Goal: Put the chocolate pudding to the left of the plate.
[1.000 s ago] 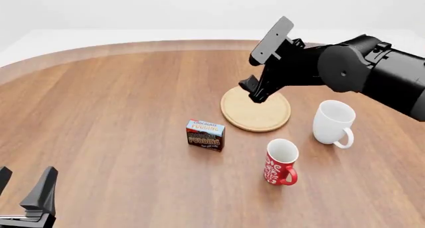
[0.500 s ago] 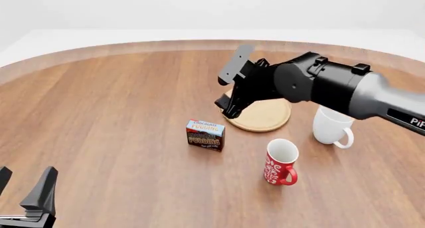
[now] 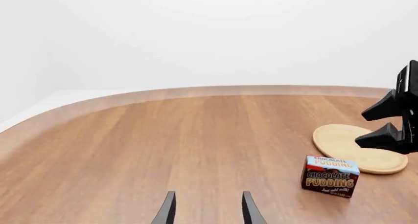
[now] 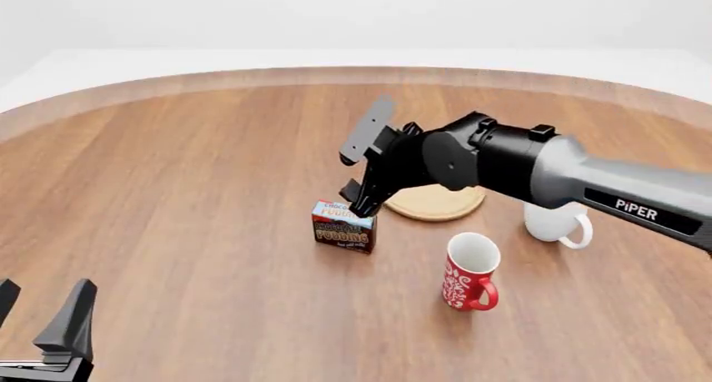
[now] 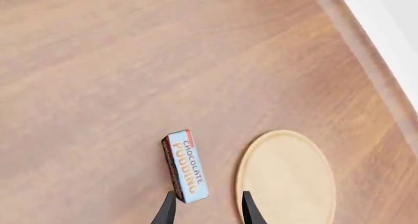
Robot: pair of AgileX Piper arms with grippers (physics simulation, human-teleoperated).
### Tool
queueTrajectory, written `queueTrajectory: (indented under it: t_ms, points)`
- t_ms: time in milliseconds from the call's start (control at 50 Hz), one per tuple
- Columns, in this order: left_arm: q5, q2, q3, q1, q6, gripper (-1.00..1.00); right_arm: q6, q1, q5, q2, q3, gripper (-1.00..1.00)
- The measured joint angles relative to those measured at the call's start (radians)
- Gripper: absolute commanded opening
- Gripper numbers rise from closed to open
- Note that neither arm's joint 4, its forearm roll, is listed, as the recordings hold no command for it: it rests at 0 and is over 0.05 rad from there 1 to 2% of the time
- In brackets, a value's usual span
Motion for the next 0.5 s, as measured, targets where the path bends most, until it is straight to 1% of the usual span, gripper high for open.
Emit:
queueTrajectory:
  t_ms: [500]
  points:
    - [0.0, 0.0, 0.0, 0.0, 0.0, 1.0, 0.038, 0.018, -0.067, 0.069, 0.016, 1.0]
